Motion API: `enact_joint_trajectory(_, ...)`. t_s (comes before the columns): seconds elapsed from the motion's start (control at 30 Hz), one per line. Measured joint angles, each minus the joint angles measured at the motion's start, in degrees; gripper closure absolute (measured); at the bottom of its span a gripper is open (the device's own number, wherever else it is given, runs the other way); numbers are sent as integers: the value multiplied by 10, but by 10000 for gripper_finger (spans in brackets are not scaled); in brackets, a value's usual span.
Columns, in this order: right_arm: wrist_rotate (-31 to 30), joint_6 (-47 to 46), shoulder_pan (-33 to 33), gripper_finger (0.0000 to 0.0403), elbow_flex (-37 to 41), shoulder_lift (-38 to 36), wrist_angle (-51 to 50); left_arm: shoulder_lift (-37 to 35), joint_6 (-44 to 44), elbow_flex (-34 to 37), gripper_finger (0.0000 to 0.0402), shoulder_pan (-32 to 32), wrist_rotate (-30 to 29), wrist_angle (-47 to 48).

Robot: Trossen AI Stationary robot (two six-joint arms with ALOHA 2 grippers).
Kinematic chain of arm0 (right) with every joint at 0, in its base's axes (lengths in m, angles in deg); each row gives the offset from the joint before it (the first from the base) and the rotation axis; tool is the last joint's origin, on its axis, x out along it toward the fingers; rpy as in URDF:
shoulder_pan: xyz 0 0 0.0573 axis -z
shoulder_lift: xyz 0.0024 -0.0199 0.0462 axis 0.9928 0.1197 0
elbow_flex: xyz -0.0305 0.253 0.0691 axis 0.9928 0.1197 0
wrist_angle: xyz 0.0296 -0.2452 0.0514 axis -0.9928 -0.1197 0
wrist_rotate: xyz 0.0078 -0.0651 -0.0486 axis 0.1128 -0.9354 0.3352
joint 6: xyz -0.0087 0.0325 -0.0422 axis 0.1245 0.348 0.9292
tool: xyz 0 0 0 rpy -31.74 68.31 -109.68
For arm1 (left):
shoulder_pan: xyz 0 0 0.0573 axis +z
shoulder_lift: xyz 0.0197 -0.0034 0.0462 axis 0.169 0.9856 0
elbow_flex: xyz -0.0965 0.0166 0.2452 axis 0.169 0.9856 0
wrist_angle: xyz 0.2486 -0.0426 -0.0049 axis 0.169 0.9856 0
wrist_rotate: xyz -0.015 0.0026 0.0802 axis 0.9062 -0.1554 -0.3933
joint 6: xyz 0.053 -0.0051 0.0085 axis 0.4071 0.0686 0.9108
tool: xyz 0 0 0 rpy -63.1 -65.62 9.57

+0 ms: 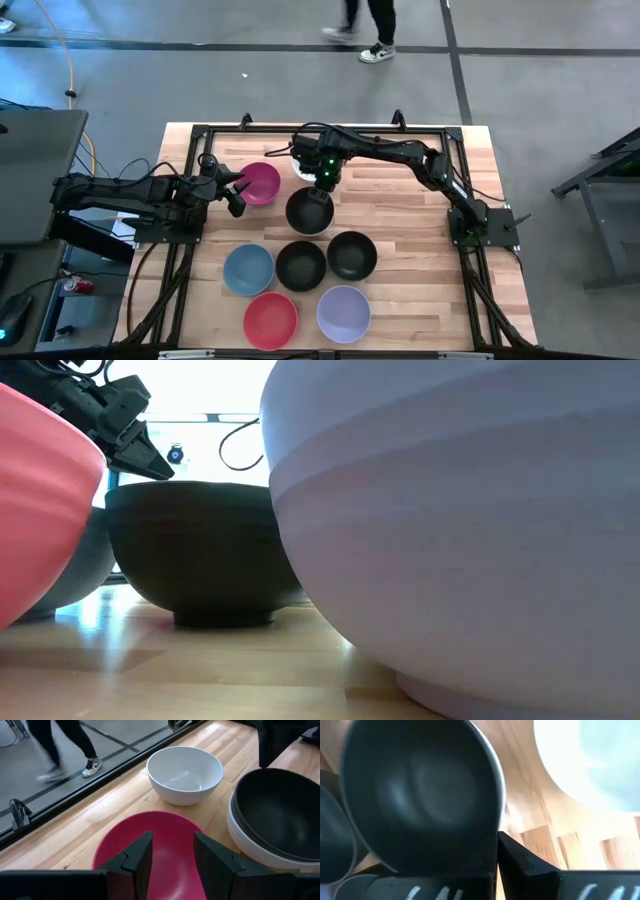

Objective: Nest bowls inside each other
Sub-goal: Stack the top black bowl on top of the bottom white bowl

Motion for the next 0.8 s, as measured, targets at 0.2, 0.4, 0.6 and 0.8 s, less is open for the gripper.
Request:
enact_joint_trajectory(0.2, -4, 2, 4, 403, 1, 0, 0, 0, 0, 0, 270, 0, 0, 0)
enact_joint_trajectory(0.4, -2, 2, 3, 403, 1, 0, 2, 0, 0, 0, 270, 0, 0, 0)
enact_joint_trajectory(0.6, 3, 2, 0, 403, 1, 0, 5, 0, 0, 0, 270, 0, 10, 0)
enact_joint_trajectory(0.8, 6, -1, -1, 403, 1, 0, 8, 0, -4, 0, 270, 0, 11, 0)
